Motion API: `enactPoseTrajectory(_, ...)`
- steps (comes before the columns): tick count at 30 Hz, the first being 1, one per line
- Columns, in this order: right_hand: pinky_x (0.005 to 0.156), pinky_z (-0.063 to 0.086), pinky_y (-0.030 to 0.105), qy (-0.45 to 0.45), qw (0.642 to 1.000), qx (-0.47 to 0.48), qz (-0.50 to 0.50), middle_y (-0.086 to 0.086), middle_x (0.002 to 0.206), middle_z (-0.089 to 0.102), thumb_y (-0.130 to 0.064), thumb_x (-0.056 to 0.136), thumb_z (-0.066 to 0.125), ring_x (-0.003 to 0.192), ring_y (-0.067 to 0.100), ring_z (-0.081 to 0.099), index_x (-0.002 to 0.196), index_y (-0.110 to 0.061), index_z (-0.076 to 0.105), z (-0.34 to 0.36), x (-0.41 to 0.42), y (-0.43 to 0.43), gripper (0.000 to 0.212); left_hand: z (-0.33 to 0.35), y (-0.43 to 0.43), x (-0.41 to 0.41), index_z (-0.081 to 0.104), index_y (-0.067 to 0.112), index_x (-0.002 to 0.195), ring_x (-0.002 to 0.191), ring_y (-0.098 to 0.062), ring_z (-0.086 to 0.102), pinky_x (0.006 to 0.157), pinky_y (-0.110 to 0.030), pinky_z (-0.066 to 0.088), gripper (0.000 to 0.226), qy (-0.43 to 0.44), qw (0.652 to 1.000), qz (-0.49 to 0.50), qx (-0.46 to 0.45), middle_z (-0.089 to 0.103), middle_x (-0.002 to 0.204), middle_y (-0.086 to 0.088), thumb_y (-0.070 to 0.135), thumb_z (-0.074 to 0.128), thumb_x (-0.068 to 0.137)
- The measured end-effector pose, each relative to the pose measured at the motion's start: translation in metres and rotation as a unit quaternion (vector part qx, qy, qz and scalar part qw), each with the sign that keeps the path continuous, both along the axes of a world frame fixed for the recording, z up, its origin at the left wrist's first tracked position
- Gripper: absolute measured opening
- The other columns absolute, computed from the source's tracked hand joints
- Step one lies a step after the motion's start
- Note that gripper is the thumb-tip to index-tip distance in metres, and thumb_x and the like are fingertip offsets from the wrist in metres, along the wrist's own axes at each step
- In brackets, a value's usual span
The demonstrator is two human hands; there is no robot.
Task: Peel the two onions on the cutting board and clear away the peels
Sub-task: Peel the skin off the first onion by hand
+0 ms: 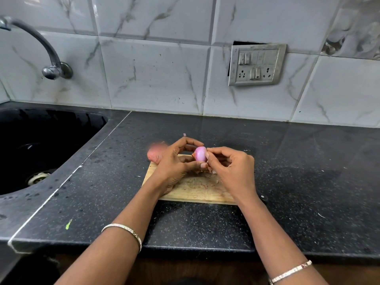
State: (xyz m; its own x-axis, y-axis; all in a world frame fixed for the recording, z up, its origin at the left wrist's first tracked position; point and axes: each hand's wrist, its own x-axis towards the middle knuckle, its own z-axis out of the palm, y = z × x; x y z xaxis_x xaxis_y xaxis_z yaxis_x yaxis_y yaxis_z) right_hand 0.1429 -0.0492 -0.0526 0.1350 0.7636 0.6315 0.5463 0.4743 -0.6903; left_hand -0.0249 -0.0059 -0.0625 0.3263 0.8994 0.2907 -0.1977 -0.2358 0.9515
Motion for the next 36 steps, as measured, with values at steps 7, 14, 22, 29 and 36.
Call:
enactPoseTrajectory(7,0.073,0.058,0.029,0.0,1.0,0.009,-0.005,-0.02,0.076,0.073,-0.017,0.084,0.081,0.079,0.0,0.072,0.089,-0.02,0.082,0.0003,-0.0006,-0.0002,0.006,-0.0008,0.0009,-0.0007,0.064,0.007,0.114,0.089,-0.026,0.075,0.074,-0.036,0.061,0.053,0.002,1.0,-0.001,0.0,0.068,0.119,-0.015,-0.01,0.085,0.069)
enactPoseTrajectory(14,0.068,0.058,0.035,-0.022,0.999,0.008,-0.025,-0.011,0.073,0.075,-0.016,0.083,0.077,0.07,0.006,0.07,0.082,-0.016,0.081,-0.0026,-0.0006,0.0012,0.004,-0.0019,0.0018,0.0001,0.067,0.01,0.112,0.093,-0.029,0.075,0.077,-0.037,0.061,0.053,0.018,1.0,0.001,0.006,0.069,0.118,-0.014,-0.005,0.088,0.066)
enactPoseTrajectory(22,0.071,0.058,0.016,0.023,1.0,-0.012,0.011,-0.012,0.081,0.076,-0.014,0.084,0.08,0.073,-0.004,0.072,0.099,-0.015,0.079,0.002,-0.0045,-0.0042,0.015,-0.0019,0.0018,0.0007,0.065,0.007,0.115,0.086,-0.026,0.074,0.073,-0.036,0.061,0.052,0.008,1.0,0.016,0.008,0.069,0.116,-0.019,-0.004,0.087,0.069)
enactPoseTrajectory(29,0.074,0.06,0.025,-0.023,0.999,0.015,-0.024,-0.021,0.082,0.072,-0.012,0.085,0.078,0.079,-0.003,0.071,0.097,-0.019,0.081,0.0012,-0.0032,-0.003,0.014,-0.0028,0.003,0.0006,0.065,0.01,0.114,0.089,-0.03,0.075,0.076,-0.039,0.061,0.054,0.014,1.0,0.024,0.006,0.067,0.118,-0.018,-0.003,0.089,0.068)
enactPoseTrajectory(36,0.066,0.061,0.037,-0.005,1.0,-0.004,-0.023,-0.012,0.07,0.073,-0.017,0.084,0.076,0.066,0.003,0.072,0.08,-0.016,0.075,-0.0009,-0.0054,-0.0019,0.004,-0.0042,0.0032,0.0024,0.065,0.012,0.111,0.086,-0.031,0.076,0.078,-0.043,0.063,0.053,0.05,0.997,0.057,0.033,0.068,0.114,-0.017,-0.004,0.09,0.067)
